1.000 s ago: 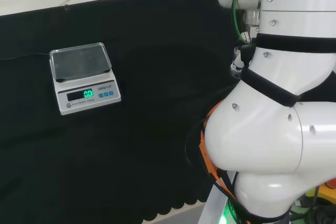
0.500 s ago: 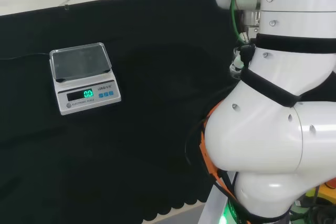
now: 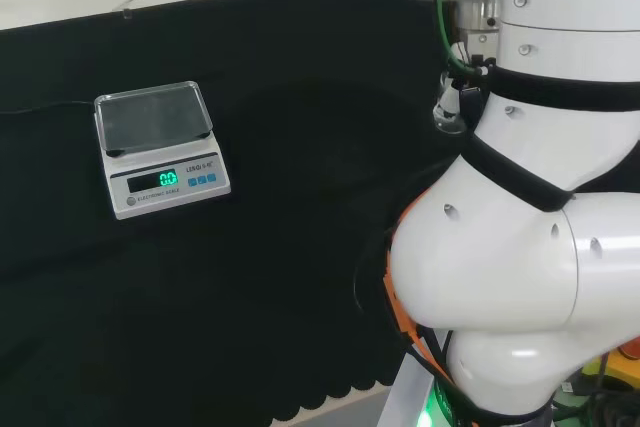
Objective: Pick up the beaker.
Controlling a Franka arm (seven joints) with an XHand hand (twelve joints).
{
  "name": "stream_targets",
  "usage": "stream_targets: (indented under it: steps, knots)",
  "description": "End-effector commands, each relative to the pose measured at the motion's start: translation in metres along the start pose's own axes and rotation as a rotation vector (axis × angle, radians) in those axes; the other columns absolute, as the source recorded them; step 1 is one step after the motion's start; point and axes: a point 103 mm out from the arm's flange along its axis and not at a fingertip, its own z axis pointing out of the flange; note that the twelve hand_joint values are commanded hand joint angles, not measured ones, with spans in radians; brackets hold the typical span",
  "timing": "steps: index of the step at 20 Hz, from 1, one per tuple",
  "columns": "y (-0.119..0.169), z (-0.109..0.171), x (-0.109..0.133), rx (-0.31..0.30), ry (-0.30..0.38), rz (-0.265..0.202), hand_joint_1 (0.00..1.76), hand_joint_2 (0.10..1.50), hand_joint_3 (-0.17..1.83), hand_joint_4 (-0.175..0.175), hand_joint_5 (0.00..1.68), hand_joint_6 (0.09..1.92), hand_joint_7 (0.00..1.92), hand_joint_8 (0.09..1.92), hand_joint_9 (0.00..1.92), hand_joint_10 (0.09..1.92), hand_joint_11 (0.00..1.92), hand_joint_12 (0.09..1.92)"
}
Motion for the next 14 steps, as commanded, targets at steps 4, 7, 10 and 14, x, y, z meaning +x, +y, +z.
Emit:
stream_targets:
  steps: [4, 7, 10, 14]
  knots:
    - [-0.02, -0.043, 0.04, -0.037, -0.05, -0.024, 1.18, 0.56, 0.77, 0.001, 0.71, 1.09, 0.87, 0.81, 1.05, 0.57, 0.76, 1.24]
    - [-0.027, -0.06, 0.052, -0.057, -0.053, -0.057, 1.18, 0.56, 0.78, 0.001, 0.71, 1.09, 0.87, 0.81, 1.06, 0.57, 0.76, 1.24]
    - [-0.033, -0.074, 0.066, -0.072, -0.058, -0.082, 1.18, 0.56, 0.78, 0.0, 0.72, 1.09, 0.87, 0.82, 1.06, 0.57, 0.77, 1.24]
    - [-0.038, -0.083, 0.088, -0.07, -0.097, -0.132, 1.18, 0.56, 0.78, 0.0, 0.72, 1.09, 0.87, 0.82, 1.07, 0.57, 0.77, 1.24]
